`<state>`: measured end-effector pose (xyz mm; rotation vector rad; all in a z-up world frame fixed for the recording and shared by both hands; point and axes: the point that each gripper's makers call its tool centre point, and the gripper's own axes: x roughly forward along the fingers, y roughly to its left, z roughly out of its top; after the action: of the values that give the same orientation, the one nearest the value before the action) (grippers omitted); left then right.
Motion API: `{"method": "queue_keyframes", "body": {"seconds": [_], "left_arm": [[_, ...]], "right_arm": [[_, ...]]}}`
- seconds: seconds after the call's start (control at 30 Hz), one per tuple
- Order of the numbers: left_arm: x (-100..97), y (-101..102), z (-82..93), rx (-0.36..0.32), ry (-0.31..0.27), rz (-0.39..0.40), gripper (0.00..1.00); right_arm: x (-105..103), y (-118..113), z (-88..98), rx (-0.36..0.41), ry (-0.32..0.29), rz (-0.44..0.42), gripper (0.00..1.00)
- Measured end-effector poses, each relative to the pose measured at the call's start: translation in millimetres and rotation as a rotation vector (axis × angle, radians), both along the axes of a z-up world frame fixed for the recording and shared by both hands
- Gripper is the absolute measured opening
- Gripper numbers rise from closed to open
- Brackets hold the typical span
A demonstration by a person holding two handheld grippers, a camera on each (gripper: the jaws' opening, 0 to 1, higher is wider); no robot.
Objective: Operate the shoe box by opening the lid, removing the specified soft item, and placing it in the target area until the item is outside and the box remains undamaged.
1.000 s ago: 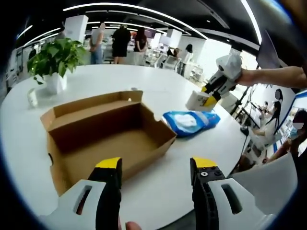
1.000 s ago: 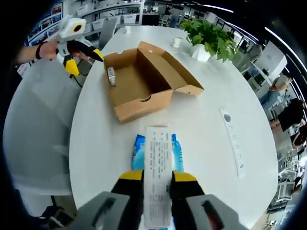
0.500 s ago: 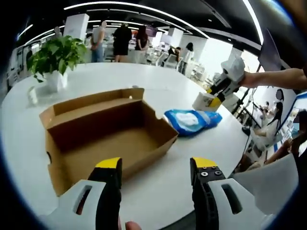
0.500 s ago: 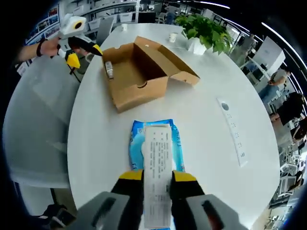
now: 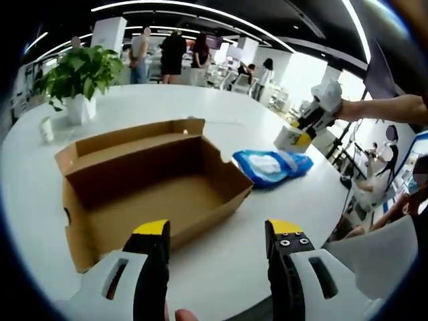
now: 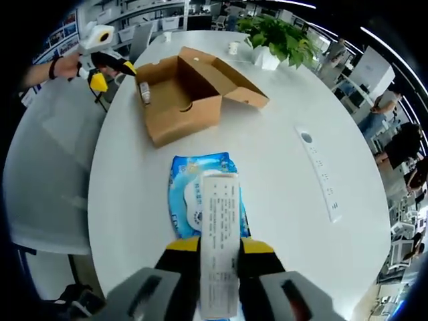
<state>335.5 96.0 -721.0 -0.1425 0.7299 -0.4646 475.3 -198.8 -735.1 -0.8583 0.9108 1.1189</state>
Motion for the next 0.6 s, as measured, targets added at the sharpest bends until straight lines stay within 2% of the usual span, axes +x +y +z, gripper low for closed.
{"method": "queue_keyframes", "body": {"seconds": [0.1, 0.13, 0.27, 0.6], "left_arm": [[0.0, -0.9, 0.4, 0.001, 0.000, 0.004, 0.59], [-0.1, -1.2, 0.3, 0.001, 0.000, 0.004, 0.59], [-0.6, -1.2, -1.1, 0.004, 0.006, 0.001, 0.59], [0.3, 9.7, 1.9, -0.001, 0.002, 0.030, 0.60]], "right_arm": [[6.7, -6.8, -0.5, -0.007, -0.002, -0.002, 0.17], [16.5, -12.4, -1.7, -0.009, -0.003, -0.005, 0.17], [29.3, -22.4, -4.6, -0.019, -0.009, -0.009, 0.17], [50.9, -42.9, -11.3, -0.055, -0.023, -0.003, 0.17]]}}
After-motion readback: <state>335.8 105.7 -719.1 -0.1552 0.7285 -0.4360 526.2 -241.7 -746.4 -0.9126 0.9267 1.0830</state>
